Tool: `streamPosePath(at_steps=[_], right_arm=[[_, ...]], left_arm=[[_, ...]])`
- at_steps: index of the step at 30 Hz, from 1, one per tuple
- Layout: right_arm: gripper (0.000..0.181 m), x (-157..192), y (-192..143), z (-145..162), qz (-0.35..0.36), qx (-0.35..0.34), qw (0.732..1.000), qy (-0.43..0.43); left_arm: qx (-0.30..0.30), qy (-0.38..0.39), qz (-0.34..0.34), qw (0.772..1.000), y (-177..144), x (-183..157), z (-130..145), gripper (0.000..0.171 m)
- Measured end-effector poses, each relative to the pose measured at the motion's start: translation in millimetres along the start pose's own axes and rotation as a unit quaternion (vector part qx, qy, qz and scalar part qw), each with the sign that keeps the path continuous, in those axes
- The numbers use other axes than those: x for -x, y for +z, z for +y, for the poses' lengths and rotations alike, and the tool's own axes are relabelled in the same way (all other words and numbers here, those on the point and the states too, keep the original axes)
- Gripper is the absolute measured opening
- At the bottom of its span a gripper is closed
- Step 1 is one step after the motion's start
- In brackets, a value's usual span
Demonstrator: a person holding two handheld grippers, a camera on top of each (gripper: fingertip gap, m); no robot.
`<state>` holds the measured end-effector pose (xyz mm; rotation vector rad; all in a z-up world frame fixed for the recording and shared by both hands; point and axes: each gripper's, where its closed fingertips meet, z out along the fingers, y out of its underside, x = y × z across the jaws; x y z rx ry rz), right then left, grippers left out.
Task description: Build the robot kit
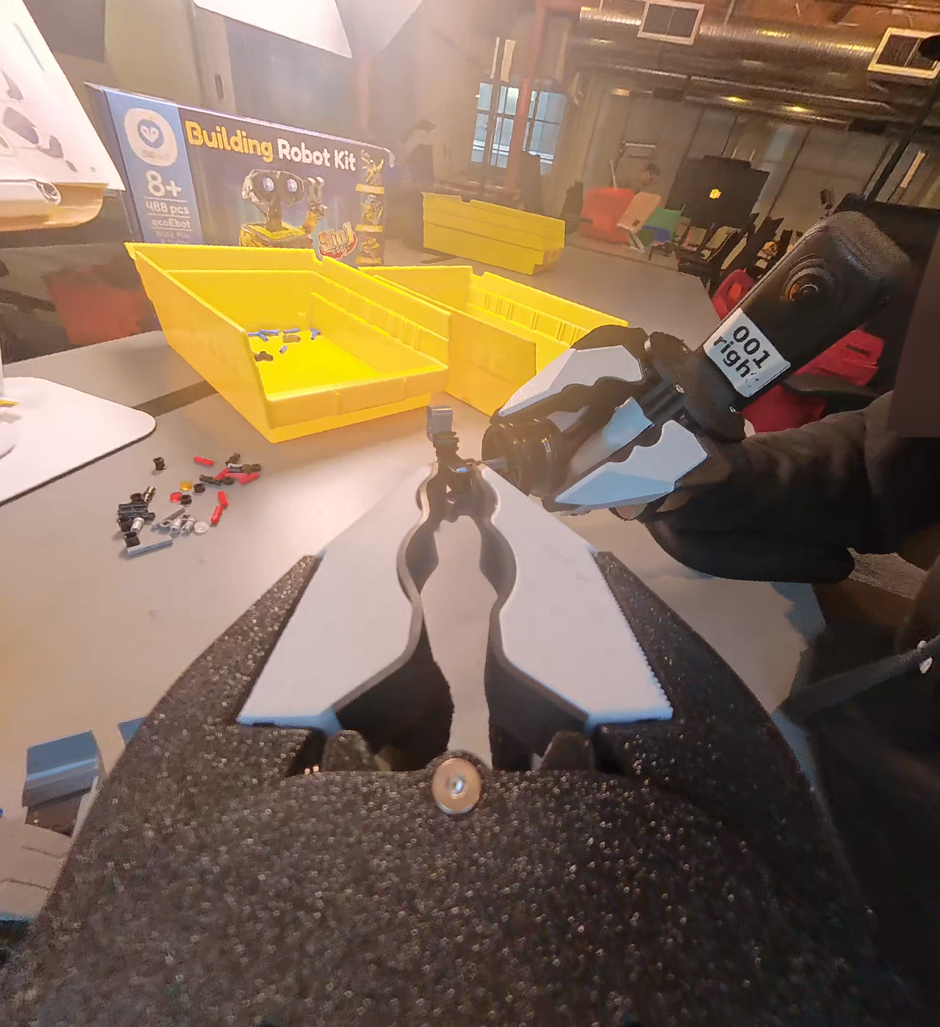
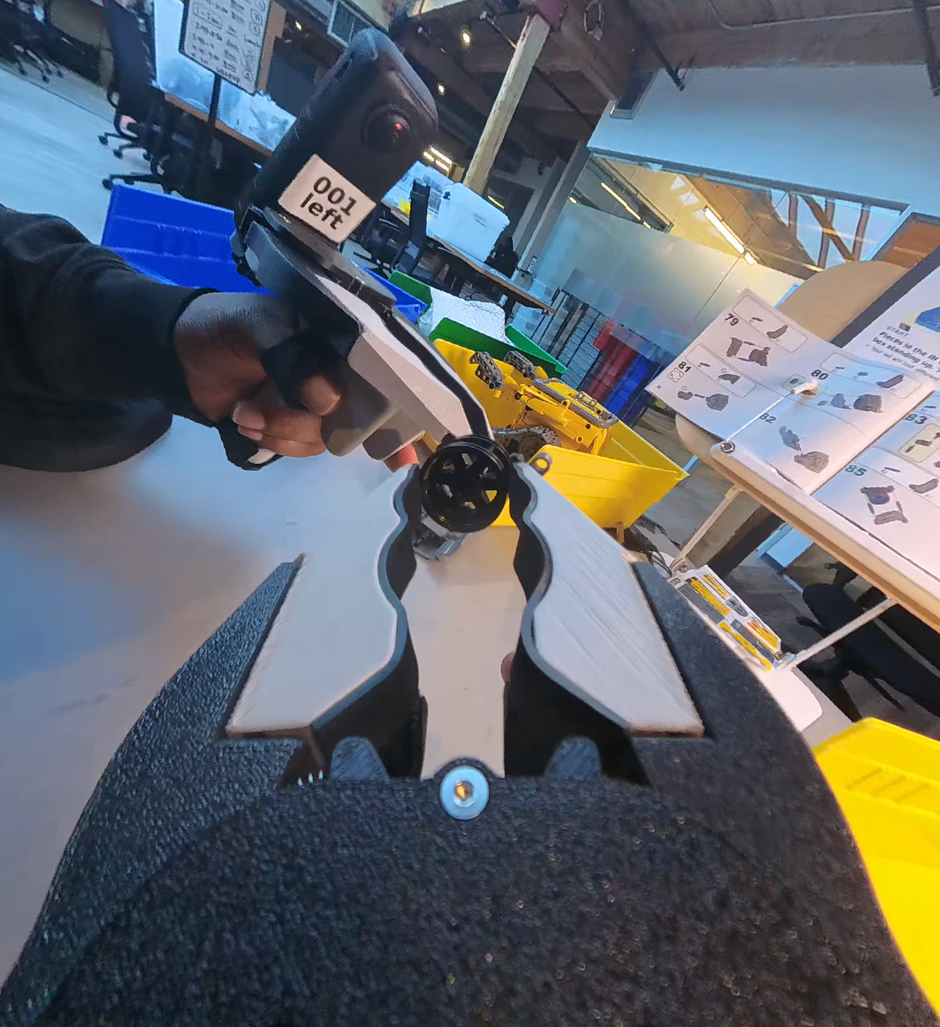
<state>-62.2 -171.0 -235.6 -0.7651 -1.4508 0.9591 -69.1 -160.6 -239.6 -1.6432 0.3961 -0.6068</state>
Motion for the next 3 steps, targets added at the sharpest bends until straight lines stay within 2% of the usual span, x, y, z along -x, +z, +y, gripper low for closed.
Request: streamPosePath(at_steps=[2, 3], right_arm=[[0.032, -0.4, 1.3, 4.9, 0.0, 0.011, 1.0, -0.004], [0.025, 1.9, 5.5, 19.5, -0.007, 0.049, 0.999, -0.008]], left_arm=[[-0.003, -0.004, -0.003, 1.0, 0.0, 0.9, -0.4, 0.007], [-0.01, -0.004, -0.001, 1.0, -1.3, -2.0, -3.2, 0.007]])
